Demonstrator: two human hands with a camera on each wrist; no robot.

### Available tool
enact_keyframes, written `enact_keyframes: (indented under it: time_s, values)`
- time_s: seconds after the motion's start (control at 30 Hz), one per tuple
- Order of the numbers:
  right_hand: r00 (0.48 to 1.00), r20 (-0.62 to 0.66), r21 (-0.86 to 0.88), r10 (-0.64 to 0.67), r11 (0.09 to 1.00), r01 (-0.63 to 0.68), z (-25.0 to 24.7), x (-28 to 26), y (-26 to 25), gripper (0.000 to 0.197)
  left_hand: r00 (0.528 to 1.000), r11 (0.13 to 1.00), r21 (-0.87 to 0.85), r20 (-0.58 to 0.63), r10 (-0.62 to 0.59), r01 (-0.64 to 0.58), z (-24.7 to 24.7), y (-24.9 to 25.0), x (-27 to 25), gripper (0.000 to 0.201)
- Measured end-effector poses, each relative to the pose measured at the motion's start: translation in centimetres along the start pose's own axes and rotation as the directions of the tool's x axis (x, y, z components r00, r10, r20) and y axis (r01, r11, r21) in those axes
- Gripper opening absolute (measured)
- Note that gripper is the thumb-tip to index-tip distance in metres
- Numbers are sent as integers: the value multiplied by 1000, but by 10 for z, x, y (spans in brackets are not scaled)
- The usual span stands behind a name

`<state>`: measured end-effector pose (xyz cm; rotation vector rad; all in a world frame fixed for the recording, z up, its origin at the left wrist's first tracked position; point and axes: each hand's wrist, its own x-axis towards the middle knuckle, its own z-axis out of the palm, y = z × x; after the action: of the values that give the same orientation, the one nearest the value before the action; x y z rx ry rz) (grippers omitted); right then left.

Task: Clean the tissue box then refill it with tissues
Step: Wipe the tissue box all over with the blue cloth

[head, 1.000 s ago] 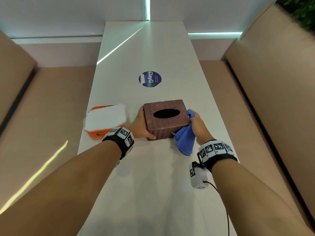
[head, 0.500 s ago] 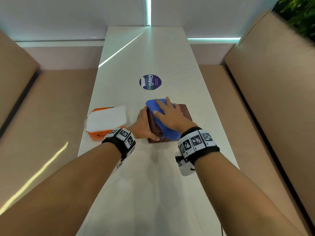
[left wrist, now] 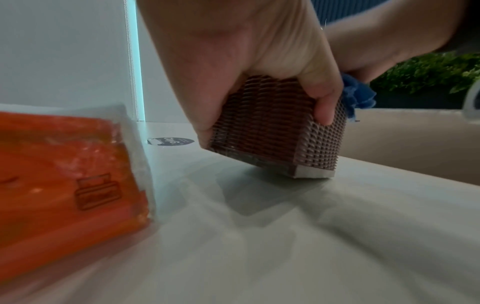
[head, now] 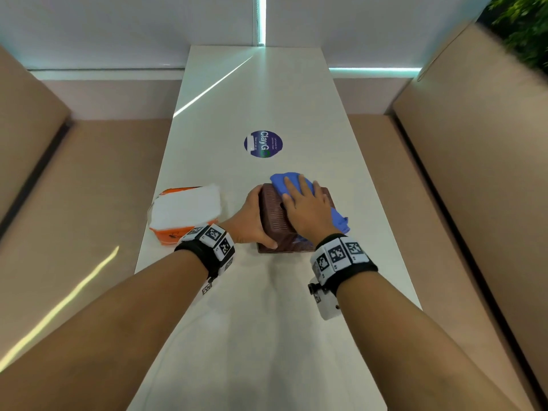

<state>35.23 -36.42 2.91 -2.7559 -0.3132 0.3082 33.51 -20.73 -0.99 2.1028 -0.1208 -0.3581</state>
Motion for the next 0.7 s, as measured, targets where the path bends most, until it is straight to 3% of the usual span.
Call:
enact_keyframes:
  time_s: [0.17, 0.23, 0.3, 0.33, 0.4, 0.47, 0.6, 0.7]
  values:
    - [984, -58, 34, 167, 986, -166, 0, 5, 26, 55, 1000, 1000, -9, 5, 29, -29, -1, 2, -2, 136]
    - [991, -53, 69, 126, 990, -122, -4, 3, 17, 58, 1000, 1000, -4, -2, 26, -26, -3, 6, 1, 138]
    - [999, -18, 18, -34, 999, 34, -8, -4, -2, 54, 1000, 1000, -18, -7, 21, -21, -6, 10, 4, 134]
    - [994, -13, 18, -109, 994, 110, -9, -9, -11, 49, 1000, 999, -41, 7, 10, -10, -8, 13, 4, 127]
    - [976, -13, 43, -216, 975, 216, -11, -17, -20, 45, 997, 996, -87, 74, -6, 12, -10, 19, 3, 89]
    - [972, -18, 121, -235, 964, 235, -13, -20, -17, 42, 995, 993, -117, 100, -17, 29, -11, 21, 2, 69]
    - [1000, -7, 199, -30, 979, 31, -23, -15, 0, 41, 998, 984, -177, 58, -5, 15, -10, 23, -2, 114]
    - [990, 60, 174, -127, 978, 115, -28, -15, -3, 40, 997, 973, -228, 72, -19, 35, -11, 24, -4, 107]
